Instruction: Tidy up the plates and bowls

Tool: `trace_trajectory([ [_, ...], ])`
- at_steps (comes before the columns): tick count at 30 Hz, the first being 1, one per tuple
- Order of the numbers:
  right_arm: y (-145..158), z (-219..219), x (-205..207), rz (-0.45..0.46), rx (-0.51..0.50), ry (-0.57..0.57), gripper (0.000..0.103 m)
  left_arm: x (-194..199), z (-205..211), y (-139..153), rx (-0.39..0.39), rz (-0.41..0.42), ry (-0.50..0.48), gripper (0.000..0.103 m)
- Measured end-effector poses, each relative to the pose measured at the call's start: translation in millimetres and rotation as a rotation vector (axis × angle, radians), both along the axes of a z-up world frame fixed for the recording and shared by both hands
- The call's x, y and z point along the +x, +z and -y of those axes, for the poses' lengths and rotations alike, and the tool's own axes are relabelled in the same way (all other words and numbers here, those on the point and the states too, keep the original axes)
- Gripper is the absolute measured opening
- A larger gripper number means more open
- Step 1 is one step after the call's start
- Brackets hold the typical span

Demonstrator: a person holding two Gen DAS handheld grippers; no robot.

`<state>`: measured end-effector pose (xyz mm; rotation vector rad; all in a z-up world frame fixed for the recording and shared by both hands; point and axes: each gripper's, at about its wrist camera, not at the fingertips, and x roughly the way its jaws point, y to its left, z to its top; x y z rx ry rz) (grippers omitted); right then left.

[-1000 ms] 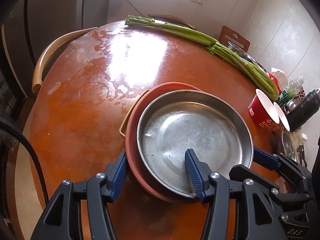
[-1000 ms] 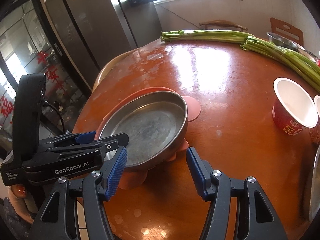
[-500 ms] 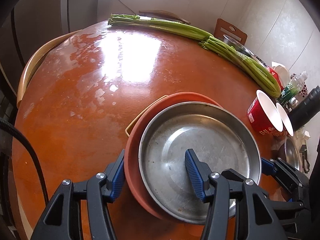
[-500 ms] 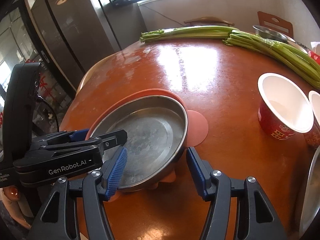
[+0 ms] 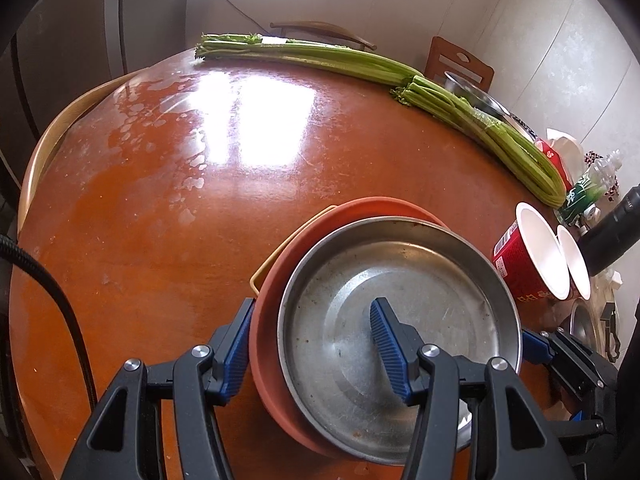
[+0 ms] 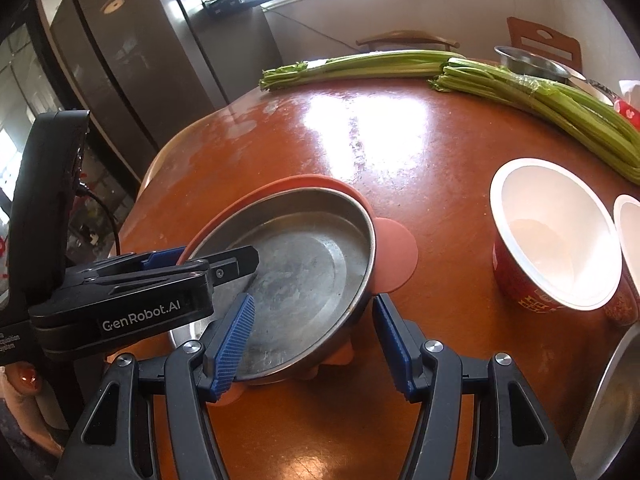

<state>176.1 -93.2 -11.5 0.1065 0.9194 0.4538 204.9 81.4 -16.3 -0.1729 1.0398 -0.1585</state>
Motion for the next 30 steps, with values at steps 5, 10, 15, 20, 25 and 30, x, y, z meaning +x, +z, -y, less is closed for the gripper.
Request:
trace_trajectory([
  [5, 15, 6, -5, 0.05, -0.009, -0.011, 0.063, -6, -2, 17, 0.03, 0.044, 0.023, 0.057],
  [10, 33, 17, -14, 0.097, -0.01, -0.011, 0.063, -18, -2, 38, 0.046, 0.095, 0.059, 0.057],
  [15, 57, 38, -28, 0.166, -0.012, -0.024, 0.063, -33, 8, 58, 0.05, 0.145, 0.078, 0.059],
  [20, 73, 71, -46, 0.224, -0.019, -0.048, 0.064, -47, 29, 72, 0.044, 0.182, 0.075, 0.061],
  [25, 81, 111, -60, 0.249, -0.02, -0.077, 0.064, -59, 61, 83, 0.035, 0.22, 0.053, 0.061],
  [30, 81, 155, -68, 0.248, -0.031, -0.125, 0.064, -67, 95, 92, 0.027, 0.242, 0.032, 0.061],
])
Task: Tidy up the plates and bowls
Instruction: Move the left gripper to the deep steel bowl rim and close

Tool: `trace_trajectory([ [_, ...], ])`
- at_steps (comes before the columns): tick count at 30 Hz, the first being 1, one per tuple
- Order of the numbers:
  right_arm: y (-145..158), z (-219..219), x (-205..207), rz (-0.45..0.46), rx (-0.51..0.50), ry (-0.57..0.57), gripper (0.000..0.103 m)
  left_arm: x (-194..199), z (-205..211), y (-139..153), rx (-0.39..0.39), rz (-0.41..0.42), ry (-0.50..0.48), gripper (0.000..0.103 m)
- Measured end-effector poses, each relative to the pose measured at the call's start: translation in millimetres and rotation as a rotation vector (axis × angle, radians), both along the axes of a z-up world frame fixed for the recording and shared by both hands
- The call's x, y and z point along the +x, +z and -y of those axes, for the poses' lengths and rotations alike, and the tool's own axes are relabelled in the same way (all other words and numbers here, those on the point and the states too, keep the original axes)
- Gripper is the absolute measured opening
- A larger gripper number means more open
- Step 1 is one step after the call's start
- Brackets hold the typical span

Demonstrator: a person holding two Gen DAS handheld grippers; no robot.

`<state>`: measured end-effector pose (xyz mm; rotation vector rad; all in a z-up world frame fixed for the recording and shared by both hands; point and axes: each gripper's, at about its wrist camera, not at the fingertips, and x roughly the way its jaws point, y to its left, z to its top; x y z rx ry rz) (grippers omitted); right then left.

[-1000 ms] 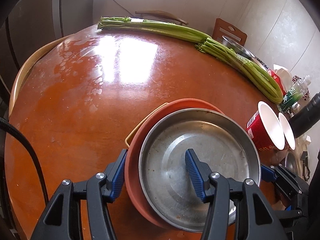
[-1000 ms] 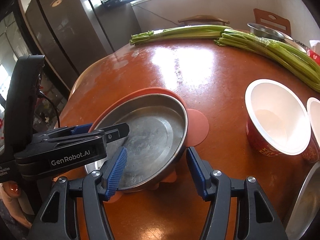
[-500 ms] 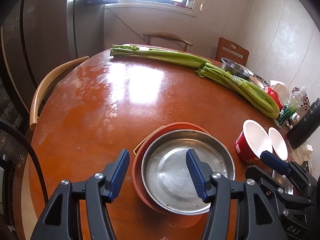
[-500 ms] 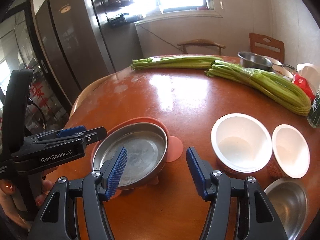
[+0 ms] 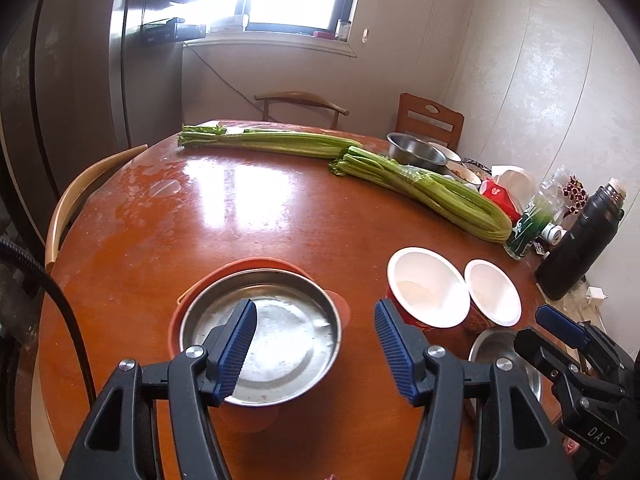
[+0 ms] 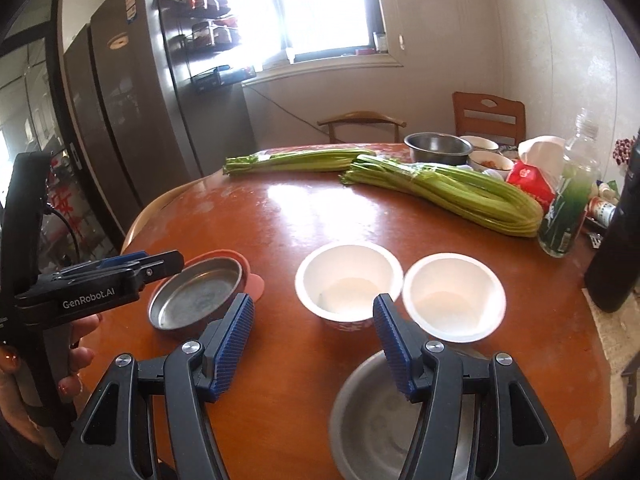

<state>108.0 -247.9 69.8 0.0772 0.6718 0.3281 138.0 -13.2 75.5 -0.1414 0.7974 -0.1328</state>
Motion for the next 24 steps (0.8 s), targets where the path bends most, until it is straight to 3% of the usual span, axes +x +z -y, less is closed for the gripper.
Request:
trace_trajectory([
  [11, -10, 70, -22, -0.024, -0.021, -0.067, 0.064, -15, 79, 0, 0.041, 0.0, -0.105, 0.061],
  [24, -50, 95, -38, -0.126, -0.036, -0.082, 0.064, -20, 127, -25, 0.079, -0.064, -0.179, 0.061],
])
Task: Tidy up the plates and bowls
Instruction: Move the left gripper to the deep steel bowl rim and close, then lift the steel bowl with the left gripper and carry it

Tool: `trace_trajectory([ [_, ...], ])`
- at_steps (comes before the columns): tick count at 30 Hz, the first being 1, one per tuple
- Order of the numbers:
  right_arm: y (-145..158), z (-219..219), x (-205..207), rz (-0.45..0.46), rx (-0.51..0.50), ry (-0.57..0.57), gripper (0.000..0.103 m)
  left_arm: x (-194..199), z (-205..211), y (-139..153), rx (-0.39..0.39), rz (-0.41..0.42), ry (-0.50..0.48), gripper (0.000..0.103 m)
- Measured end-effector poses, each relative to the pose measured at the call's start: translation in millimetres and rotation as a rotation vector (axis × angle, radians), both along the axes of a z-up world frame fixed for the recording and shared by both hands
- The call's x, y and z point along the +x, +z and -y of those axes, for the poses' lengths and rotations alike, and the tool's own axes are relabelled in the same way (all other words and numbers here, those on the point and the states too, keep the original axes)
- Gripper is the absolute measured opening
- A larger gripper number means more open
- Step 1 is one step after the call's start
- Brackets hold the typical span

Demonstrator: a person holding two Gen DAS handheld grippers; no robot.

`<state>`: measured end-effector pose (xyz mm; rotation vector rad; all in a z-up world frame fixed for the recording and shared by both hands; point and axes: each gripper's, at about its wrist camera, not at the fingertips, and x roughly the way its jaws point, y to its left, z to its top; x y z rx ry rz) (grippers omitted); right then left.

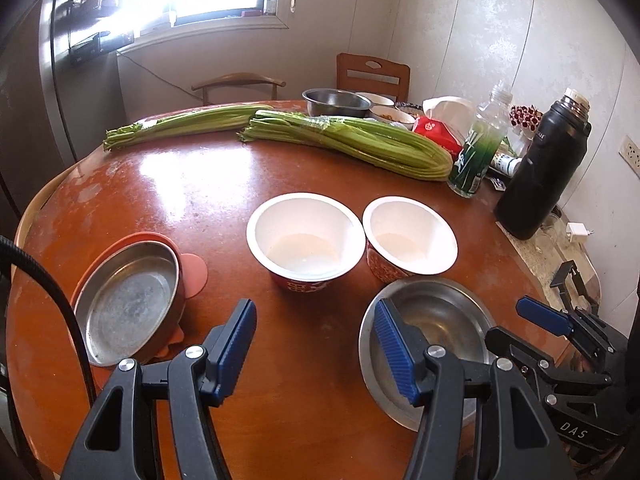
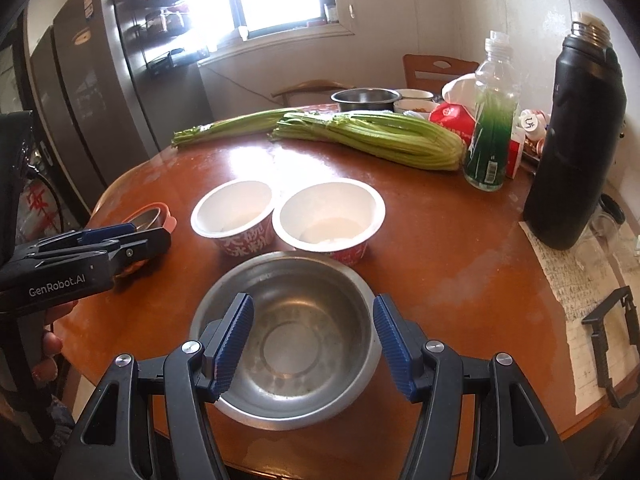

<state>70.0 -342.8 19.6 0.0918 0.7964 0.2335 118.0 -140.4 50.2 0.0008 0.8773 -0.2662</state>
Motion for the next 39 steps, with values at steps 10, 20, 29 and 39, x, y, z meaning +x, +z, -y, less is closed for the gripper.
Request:
trace_trajectory([
  [10, -29, 7, 6, -0.07, -0.022, -0.009, 0.064, 8, 30, -42, 0.018, -0.103, -0.054, 0.061],
  [20, -41, -1, 14, -0.095, -0.041, 0.02, 0.064, 21, 42, -64, -0.001, -0.162, -0.072, 0.061],
  [29, -44, -6, 17, -0.107, -0.041, 0.03, 0.064, 27, 47, -77, -0.088, -0.232, -0.112, 0.061],
  [39, -38, -22, 14, -0.09, -0.068, 0.064, 0.066, 26, 43, -77, -0.105, -0.233, -0.114, 0.061],
])
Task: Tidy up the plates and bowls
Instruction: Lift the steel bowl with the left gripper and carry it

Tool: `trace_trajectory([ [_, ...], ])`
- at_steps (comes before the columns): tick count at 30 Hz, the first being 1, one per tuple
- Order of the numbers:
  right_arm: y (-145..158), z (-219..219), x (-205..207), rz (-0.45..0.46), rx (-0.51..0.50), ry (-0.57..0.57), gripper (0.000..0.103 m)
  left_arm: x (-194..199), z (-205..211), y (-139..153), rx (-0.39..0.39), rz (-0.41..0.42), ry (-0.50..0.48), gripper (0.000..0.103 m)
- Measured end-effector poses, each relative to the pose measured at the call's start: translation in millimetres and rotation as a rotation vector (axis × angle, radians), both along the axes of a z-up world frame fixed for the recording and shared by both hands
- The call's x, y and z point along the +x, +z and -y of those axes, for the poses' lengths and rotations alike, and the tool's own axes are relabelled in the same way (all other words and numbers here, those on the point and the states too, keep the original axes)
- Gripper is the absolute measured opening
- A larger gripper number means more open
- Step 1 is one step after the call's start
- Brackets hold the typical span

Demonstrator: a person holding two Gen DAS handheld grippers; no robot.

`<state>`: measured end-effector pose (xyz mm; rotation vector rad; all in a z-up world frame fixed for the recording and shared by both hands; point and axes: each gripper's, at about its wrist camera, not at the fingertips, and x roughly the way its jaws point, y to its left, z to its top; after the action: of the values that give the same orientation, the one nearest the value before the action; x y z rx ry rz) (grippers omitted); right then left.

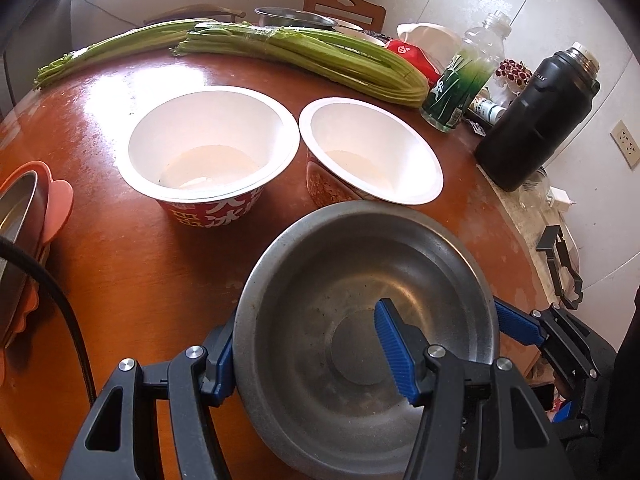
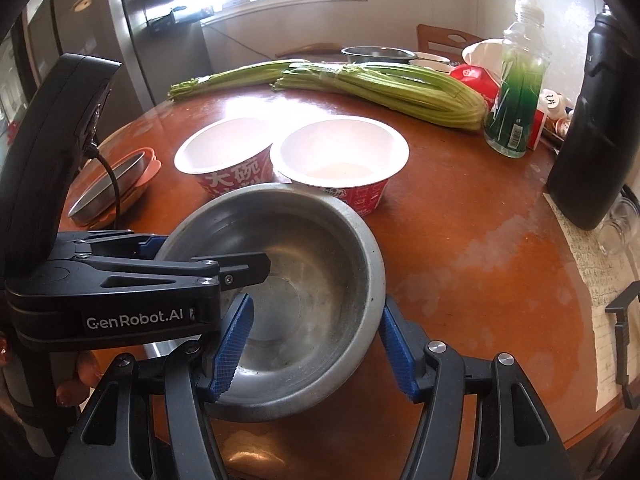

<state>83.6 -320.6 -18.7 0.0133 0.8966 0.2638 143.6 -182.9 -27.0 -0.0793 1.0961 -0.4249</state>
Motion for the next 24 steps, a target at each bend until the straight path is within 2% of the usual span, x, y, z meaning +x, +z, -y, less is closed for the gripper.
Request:
trace_trajectory([
  [13, 17, -33, -11, 0.03, 0.026, 0.088, 0.066, -21, -40, 20, 0.024, 0.054, 0.069, 0.061],
  [24, 15, -66, -15, 0.009, 0.034, 0.17, 0.066, -36, -77, 17, 0.041, 0.048, 0.13, 0.061],
])
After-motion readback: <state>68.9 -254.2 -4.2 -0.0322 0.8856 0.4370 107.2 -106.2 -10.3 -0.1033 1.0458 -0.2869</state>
